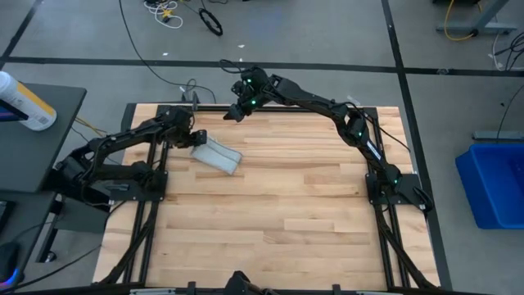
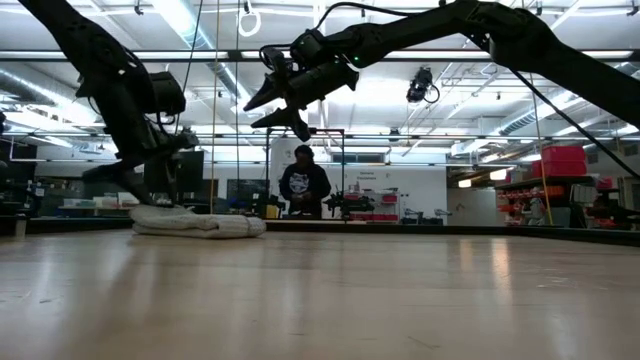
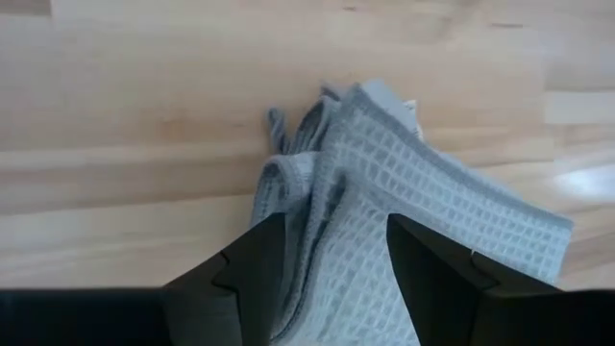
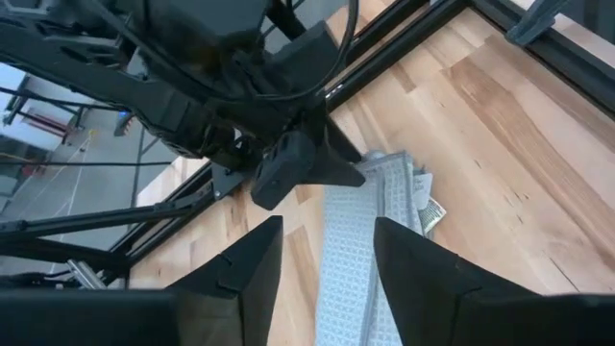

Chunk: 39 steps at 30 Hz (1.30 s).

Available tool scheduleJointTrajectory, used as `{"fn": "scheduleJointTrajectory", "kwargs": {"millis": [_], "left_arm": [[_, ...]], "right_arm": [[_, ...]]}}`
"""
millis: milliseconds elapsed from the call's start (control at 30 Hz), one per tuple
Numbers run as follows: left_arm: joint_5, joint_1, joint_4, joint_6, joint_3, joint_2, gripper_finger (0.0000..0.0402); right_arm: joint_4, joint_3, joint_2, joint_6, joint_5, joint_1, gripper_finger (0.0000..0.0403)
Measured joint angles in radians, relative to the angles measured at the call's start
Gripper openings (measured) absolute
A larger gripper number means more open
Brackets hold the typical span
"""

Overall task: Fold microfiber towels
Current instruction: Fold the gray microfiber towel

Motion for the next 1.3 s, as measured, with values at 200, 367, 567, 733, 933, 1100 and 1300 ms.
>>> {"fn": "scheduleJointTrajectory", "kwargs": {"millis": [200, 367, 567, 733, 933, 1100, 1300], "left_arm": [[0.043, 0.025, 0.013, 0.026, -0.001, 0.008, 0.0194], [0.096, 0.032, 0.013, 0.053, -0.001, 0.094, 0.0194], [0.089, 0.032, 0.013, 0.095, 0.007, 0.161, 0.0195], [0.087, 0.035, 0.025, 0.112, 0.007, 0.164, 0.0195], [0.116, 0.036, 0.045, 0.117, -0.007, 0.171, 0.0195], [0.148, 0.049, 0.009, 0.120, 0.000, 0.230, 0.0195], [0.051, 0.043, -0.084, 0.157, 0.070, 0.162, 0.0195]], "right_arm": [[0.000, 0.000, 0.000, 0.006, -0.022, 0.000, 0.0194], [0.000, 0.000, 0.000, 0.006, -0.023, 0.000, 0.0189], [0.000, 0.000, 0.000, 0.010, -0.026, 0.001, 0.0176], [0.000, 0.000, 0.000, 0.010, -0.026, 0.001, 0.0177], [0.001, 0.000, 0.000, 0.011, -0.034, 0.001, 0.0187], [0.003, 0.000, 0.000, 0.020, -0.050, 0.001, 0.0182], [0.003, 0.000, 0.000, 0.020, -0.063, 0.001, 0.0168]]}}
